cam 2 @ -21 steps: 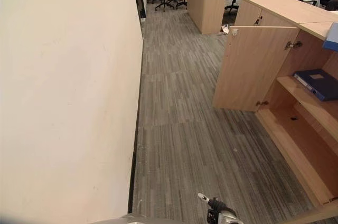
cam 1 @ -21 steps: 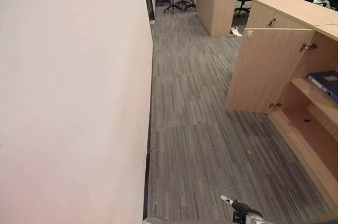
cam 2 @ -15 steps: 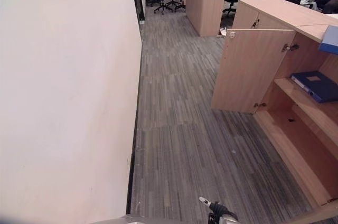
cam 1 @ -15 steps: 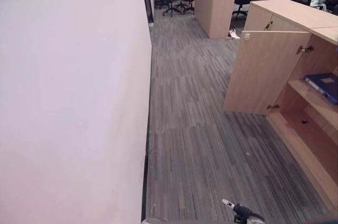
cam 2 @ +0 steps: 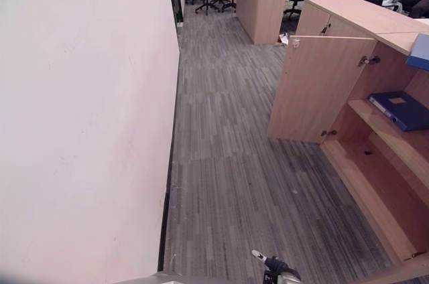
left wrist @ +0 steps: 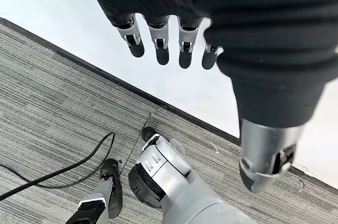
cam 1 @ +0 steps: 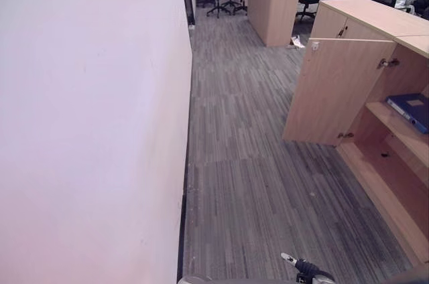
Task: Put the empty folder in the office cabinet
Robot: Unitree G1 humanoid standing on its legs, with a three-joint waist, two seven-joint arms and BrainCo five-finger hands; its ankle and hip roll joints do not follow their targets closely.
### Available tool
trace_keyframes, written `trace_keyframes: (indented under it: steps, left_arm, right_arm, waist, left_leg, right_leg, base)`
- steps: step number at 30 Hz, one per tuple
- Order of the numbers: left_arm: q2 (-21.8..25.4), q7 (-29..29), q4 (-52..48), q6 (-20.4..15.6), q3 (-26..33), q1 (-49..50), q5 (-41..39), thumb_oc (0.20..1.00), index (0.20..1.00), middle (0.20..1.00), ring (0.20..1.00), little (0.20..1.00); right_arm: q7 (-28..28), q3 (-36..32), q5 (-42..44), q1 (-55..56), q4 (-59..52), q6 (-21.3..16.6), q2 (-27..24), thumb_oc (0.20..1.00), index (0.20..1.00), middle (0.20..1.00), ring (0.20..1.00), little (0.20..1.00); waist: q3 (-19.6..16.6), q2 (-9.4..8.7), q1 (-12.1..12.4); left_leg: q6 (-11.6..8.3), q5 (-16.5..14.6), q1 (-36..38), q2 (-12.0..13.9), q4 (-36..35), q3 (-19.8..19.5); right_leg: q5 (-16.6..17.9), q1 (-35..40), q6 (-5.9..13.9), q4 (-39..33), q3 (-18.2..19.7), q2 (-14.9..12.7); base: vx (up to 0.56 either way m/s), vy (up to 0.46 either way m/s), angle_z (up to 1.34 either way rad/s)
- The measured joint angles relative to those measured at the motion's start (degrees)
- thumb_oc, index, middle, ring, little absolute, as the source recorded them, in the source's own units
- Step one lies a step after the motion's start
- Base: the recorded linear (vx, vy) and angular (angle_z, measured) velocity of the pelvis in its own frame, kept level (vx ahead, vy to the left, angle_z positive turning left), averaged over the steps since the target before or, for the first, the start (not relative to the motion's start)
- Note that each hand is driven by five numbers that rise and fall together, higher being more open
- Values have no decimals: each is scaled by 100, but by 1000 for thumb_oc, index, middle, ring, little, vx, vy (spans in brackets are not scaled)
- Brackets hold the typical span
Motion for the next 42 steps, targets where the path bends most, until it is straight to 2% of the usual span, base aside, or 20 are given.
trace_keyframes:
  steps: [10, 13, 14, 15, 17, 19, 21, 22, 25, 26, 28, 29, 30, 31, 32, 33, 34, 35, 38, 42]
  left_arm:
    - [7, 4, 13, 1, 7, -6, 80, 1000, 1000, 1000, 1000, 1000]
    - [31, 45, 18, -2, 26, -188, 57, 1000, 1000, 1000, 1000, 1000]
    - [40, 76, 17, -29, 53, -321, 45, 1000, 1000, 1000, 1000, 1000]
    - [61, 127, 8, -71, 60, -465, 33, 1000, 1000, 1000, 1000, 1000]
    - [46, 151, 14, -70, 60, -443, 31, 1000, 1000, 1000, 1000, 1000]
    - [29, 163, 0, -70, 56, -424, 30, 1000, 1000, 1000, 1000, 1000]
    - [32, 177, 8, -65, 71, -369, 30, 1000, 1000, 1000, 1000, 1000]
    - [42, 208, 13, -62, 183, -334, 27, 1000, 1000, 1000, 1000, 1000]
    - [51, 215, 85, -44, 189, -383, -64, 1000, 1000, 1000, 1000, 1000]
    - [50, 216, 112, -47, 195, -423, -64, 1000, 1000, 1000, 1000, 1000]
    - [43, 207, 107, -78, 230, -489, -63, 1000, 1000, 1000, 1000, 1000]
    - [38, 204, 115, -82, 246, -394, -62, 1000, 1000, 1000, 1000, 1000]
    - [41, 199, 127, -77, 260, -368, -62, 1000, 1000, 1000, 1000, 1000]
    - [58, 196, 122, -80, 277, -373, -60, 1000, 1000, 1000, 1000, 1000]
    - [125, 184, 117, -84, 277, -342, -58, 1000, 1000, 1000, 1000, 1000]
    - [148, 178, 129, -68, 277, -340, -57, 1000, 1000, 1000, 1000, 1000]
    - [156, 147, 101, -77, 275, -381, -53, 1000, 1000, 1000, 1000, 1000]
    - [161, 144, 68, -94, 276, -388, -47, 1000, 1000, 1000, 1000, 1000]
    - [119, 104, 111, -35, 248, -345, -27, 1000, 1000, 1000, 1000, 1000]
    - [108, 79, 155, -15, 230, -275, 116, 1000, 1000, 1000, 1000, 1000]
  right_arm:
    - [-1, 2, -2, -11, 3, 3, 7, 1000, 1000, 1000, 1000, 1000]
    - [-3, 2, -2, -55, 7, 3, 27, 1000, 1000, 1000, 1000, 1000]
    - [-3, 2, -1, -166, 17, 3, 48, 1000, 1000, 1000, 1000, 1000]
    - [-7, 2, -2, -313, 31, 4, 74, 1000, 1000, 1000, 1000, 1000]
    - [-36, -1, -2, -403, 7, -9, 64, 1000, 1000, 1000, 1000, 1000]
    - [-82, -122, 0, -482, 19, -31, 38, 1000, 1000, 1000, 1000, 1000]
    - [-93, -93, 0, -515, 11, -29, 37, 1000, 1000, 1000, 1000, 1000]
    - [-108, -101, -1, -568, 13, -28, 34, 1000, 1000, 1000, 1000, 1000]
    - [-142, -100, -2, -601, 26, -37, 23, 1000, 1000, 1000, 1000, 1000]
    - [-156, -125, -2, -623, 42, -50, 5, 1000, 1000, 1000, 1000, 1000]
    - [-211, -127, -1, -543, 198, -39, 0, 1000, 1000, 1000, 1000, 1000]
    - [-227, -124, -1, -488, 226, -37, 10, 1000, 1000, 1000, 1000, 1000]
    - [-236, -139, -1, -441, 226, -40, 1, 1000, 1000, 1000, 1000, 1000]
    - [-250, -142, -1, -411, 231, -38, 18, 1000, 1000, 1000, 1000, 1000]
    - [-255, -156, -1, -406, 237, -40, 106, 1000, 1000, 1000, 1000, 1000]
    - [-248, -157, -1, -399, 237, -42, 140, 1000, 1000, 1000, 1000, 1000]
    - [-255, -172, -1, -464, 230, -46, 153, 1000, 1000, 1000, 1000, 1000]
    - [-250, -244, -1, -465, 214, -50, 157, 1000, 1000, 1000, 1000, 1000]
    - [-246, -371, 0, -552, 211, -42, 221, 1000, 1000, 1000, 1000, 1000]
    - [-248, -384, -2, -515, 189, -32, 244, 1000, 1000, 1000, 1000, 1000]
  waist:
    - [145, -69, 17]
    - [212, -119, 62]
    - [341, -169, 84]
    - [552, -291, 166]
    - [665, -201, 245]
    - [842, -157, 362]
    - [853, -146, 333]
    - [899, -99, 352]
    - [935, -62, 345]
    - [1000, -35, 326]
    - [994, -66, 318]
    - [907, -55, 306]
    - [815, 21, 305]
    - [788, -17, 316]
    - [695, -211, 386]
    - [654, -287, 361]
    - [609, -375, 333]
    - [585, -363, 308]
    - [588, -343, 312]
    - [570, -441, 252]
  left_leg:
    - [-2, -1, -45, -10, 19, -55]
    - [-18, -9, -250, -19, 270, -105]
    - [-44, -9, -561, -53, 806, -86]
    - [-303, 145, -1193, -70, 1902, 59]
    - [-485, 361, -1574, 4, 2702, 104]
    - [-733, 664, -1995, 178, 3448, 328]
    - [-662, 601, -1913, 268, 2864, 394]
    - [-542, 572, -1765, 360, 1663, 363]
    - [-622, 692, -1585, 433, -2, 81]
    - [-566, 788, -1543, 482, -344, 13]
    - [-558, 830, -1416, 515, -342, 90]
    - [-547, 820, -1212, 529, -384, 164]
    - [-459, 976, -1077, 530, -451, 154]
    - [-339, 1149, -1084, 513, -480, 185]
    - [-113, 1259, -1064, 332, -465, 345]
    - [-62, 1246, -1064, 229, -489, 361]
    - [172, 1272, -944, -23, -518, 395]
    - [273, 1170, -923, -124, -479, 409]
    - [384, 1036, -754, -306, -520, 450]
    - [431, 874, -589, -468, -607, 497]
  right_leg:
    - [-40, 21, 32, 2, -82, -14]
    - [-119, -25, 4, 86, -186, -60]
    - [-186, -32, -62, 122, -215, -110]
    - [-201, -2, -136, 24, -186, -160]
    - [-165, 53, -293, -13, -178, -127]
    - [-153, 199, -323, -99, -171, -112]
    - [-64, 313, -338, -288, -183, -12]
    - [3, 359, -389, -382, -172, 125]
    - [16, 515, -265, -509, -192, 310]
    - [14, 614, -263, -531, -220, 360]
    - [-3, 886, -116, -702, -215, 367]
    - [2, 1033, 50, -819, -149, 402]
    - [-18, 1114, 165, -874, -126, 422]
    - [-23, 1150, 205, -921, -124, 385]
    - [7, 1131, 372, -987, -11, 209]
    - [31, 1132, 408, -1028, 7, 143]
    - [111, 1283, 477, -1084, -4, -59]
    - [256, 1328, 625, -1105, 4, -165]
    - [295, 1403, 699, -944, -23, -394]
    - [324, 1412, 731, -728, -71, -651]
  base:
    - [43, -19, 5]
    - [11, -58, 24]
    - [-17, -59, 36]
    - [-19, -35, 34]
    - [18, -26, 17]
    - [70, 25, -3]
    - [62, 57, -3]
    - [103, 140, -1]
    - [98, 153, -13]
    - [79, 165, -13]
    - [114, 227, -15]
    - [117, 255, -15]
    - [86, 205, -8]
    - [81, 234, -16]
    - [52, 160, -14]
    - [131, 415, -7]
    - [112, 344, 13]
    - [135, 424, 16]
    - [72, 262, 1]
    - [65, 255, -5]
